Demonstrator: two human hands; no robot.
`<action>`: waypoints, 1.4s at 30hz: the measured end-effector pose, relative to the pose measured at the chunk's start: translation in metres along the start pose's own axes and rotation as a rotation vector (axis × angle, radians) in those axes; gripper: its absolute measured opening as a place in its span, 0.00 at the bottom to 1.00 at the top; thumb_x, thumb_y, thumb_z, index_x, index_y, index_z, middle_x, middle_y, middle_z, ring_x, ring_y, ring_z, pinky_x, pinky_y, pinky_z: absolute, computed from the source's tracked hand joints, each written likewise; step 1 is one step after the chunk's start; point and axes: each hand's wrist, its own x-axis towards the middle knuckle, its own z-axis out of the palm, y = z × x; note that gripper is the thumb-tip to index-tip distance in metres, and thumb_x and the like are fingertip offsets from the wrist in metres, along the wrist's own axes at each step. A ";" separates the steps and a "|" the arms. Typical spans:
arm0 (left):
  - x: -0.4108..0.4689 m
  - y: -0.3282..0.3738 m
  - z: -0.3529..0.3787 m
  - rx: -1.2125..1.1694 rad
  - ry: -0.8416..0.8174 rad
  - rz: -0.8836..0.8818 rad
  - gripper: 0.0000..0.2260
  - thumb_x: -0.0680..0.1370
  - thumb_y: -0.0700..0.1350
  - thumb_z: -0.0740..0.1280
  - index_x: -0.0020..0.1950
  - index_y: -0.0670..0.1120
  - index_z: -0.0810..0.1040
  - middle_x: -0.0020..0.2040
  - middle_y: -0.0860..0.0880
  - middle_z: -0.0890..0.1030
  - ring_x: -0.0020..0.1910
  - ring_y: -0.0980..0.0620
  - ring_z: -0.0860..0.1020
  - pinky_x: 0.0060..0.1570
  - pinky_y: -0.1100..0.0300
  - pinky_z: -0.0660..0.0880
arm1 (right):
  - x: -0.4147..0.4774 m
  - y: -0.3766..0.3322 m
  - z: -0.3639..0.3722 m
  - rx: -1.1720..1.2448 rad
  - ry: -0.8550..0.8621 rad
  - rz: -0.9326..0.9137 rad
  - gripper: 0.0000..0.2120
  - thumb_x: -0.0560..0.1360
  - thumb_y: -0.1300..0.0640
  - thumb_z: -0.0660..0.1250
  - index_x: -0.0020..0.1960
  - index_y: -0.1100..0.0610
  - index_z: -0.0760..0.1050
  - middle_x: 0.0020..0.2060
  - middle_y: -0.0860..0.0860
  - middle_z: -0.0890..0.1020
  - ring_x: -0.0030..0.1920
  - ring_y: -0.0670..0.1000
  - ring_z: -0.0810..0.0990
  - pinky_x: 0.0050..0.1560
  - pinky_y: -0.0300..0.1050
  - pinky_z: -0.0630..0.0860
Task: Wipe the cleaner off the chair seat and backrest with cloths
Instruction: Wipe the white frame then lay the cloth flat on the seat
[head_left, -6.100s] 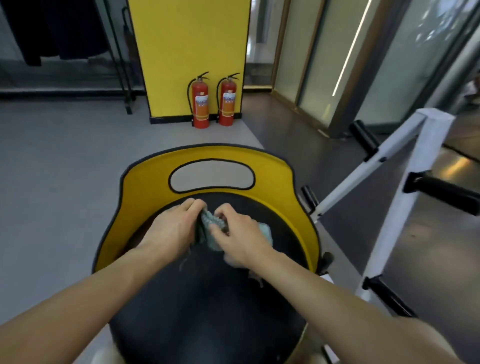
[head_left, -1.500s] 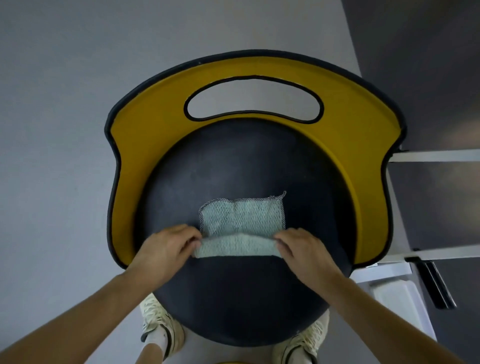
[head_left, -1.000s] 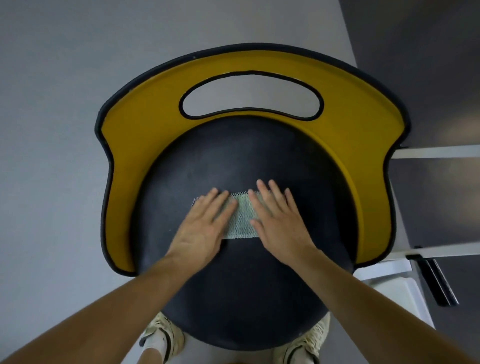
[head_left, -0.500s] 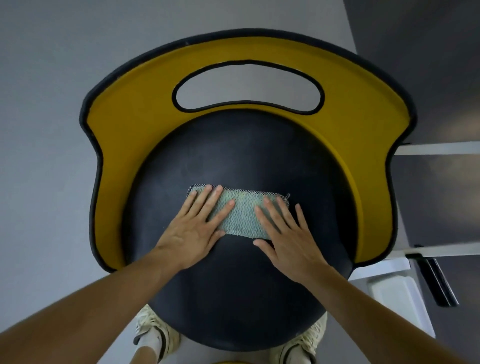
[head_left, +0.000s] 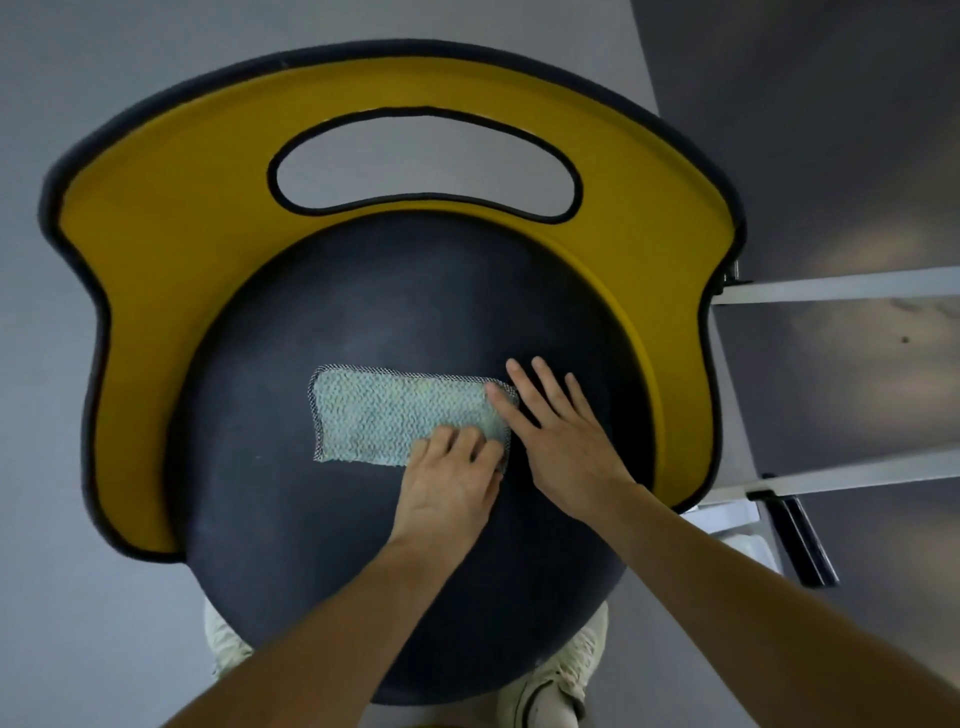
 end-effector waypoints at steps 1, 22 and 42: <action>0.000 0.001 -0.002 -0.020 0.010 -0.011 0.06 0.79 0.49 0.65 0.52 0.49 0.80 0.47 0.51 0.79 0.45 0.47 0.75 0.44 0.51 0.72 | -0.001 0.000 -0.001 0.000 0.003 -0.004 0.42 0.79 0.60 0.60 0.81 0.48 0.35 0.80 0.53 0.34 0.79 0.59 0.32 0.79 0.62 0.39; -0.073 -0.077 -0.070 -0.407 0.235 -0.782 0.04 0.81 0.50 0.64 0.46 0.53 0.75 0.36 0.57 0.79 0.36 0.56 0.77 0.37 0.57 0.70 | 0.088 -0.103 -0.047 0.318 0.395 -0.116 0.08 0.78 0.56 0.69 0.56 0.54 0.82 0.69 0.56 0.76 0.76 0.58 0.66 0.66 0.59 0.73; -0.053 -0.148 -0.039 0.243 -0.245 0.121 0.31 0.85 0.59 0.49 0.83 0.47 0.42 0.83 0.45 0.43 0.82 0.47 0.41 0.78 0.44 0.49 | 0.039 -0.110 0.026 0.053 0.142 -0.068 0.33 0.84 0.40 0.50 0.83 0.53 0.43 0.82 0.53 0.46 0.81 0.58 0.43 0.77 0.66 0.51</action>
